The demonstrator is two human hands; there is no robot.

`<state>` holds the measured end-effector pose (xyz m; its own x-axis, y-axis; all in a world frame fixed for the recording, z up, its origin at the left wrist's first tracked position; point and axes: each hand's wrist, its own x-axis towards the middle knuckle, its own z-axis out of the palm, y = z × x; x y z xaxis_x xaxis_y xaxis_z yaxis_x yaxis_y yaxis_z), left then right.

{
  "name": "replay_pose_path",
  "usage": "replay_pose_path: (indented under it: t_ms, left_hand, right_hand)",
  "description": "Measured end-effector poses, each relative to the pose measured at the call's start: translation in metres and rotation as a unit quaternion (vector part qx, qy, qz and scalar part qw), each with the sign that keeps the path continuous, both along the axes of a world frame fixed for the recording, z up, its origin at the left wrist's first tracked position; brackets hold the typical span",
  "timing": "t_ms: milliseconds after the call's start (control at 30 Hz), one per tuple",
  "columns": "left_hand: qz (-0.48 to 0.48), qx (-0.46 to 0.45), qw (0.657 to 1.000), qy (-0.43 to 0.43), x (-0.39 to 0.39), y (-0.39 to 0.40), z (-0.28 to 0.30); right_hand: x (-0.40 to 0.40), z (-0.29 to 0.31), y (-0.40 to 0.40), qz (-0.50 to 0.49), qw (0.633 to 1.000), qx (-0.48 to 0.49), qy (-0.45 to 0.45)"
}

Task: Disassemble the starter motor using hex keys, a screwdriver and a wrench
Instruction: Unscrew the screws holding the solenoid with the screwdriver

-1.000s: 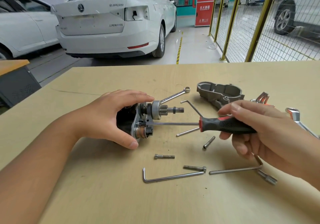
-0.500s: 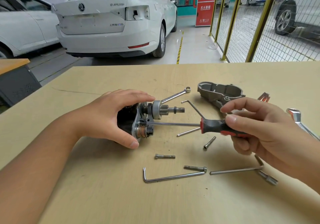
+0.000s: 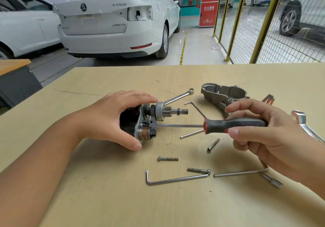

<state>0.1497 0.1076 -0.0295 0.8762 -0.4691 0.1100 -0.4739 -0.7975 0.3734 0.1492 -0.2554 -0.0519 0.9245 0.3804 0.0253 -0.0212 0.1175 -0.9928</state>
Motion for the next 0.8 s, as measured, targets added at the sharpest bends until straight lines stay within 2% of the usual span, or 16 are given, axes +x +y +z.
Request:
replay_pose_path:
  t_ms: [200,400,500,600,800]
  left_hand:
    - [-0.002,0.002,1.0,0.0,-0.0011,-0.0005,0.0014]
    - [-0.004,0.001,1.0,0.001,-0.002,-0.0021,0.0022]
    - [-0.002,0.0,1.0,0.003,-0.0021,-0.0016,0.0024]
    - [0.001,0.003,1.0,0.004,-0.0018,-0.0011,0.0022]
    - [0.011,0.002,1.0,0.007,-0.0019,-0.0024,0.0002]
  right_hand:
    - [-0.0026,0.0069,0.0063,-0.03,0.996,-0.073,0.027]
    - [-0.0006,0.0033,0.0002,-0.021,0.999,0.013,0.021]
    - [-0.0035,0.0044,0.0049,-0.003,0.999,0.005,0.048]
    - [-0.0031,0.0063,0.0066,-0.035,0.996,-0.033,0.072]
    - [-0.0021,0.0039,0.001,-0.004,0.999,0.013,0.036]
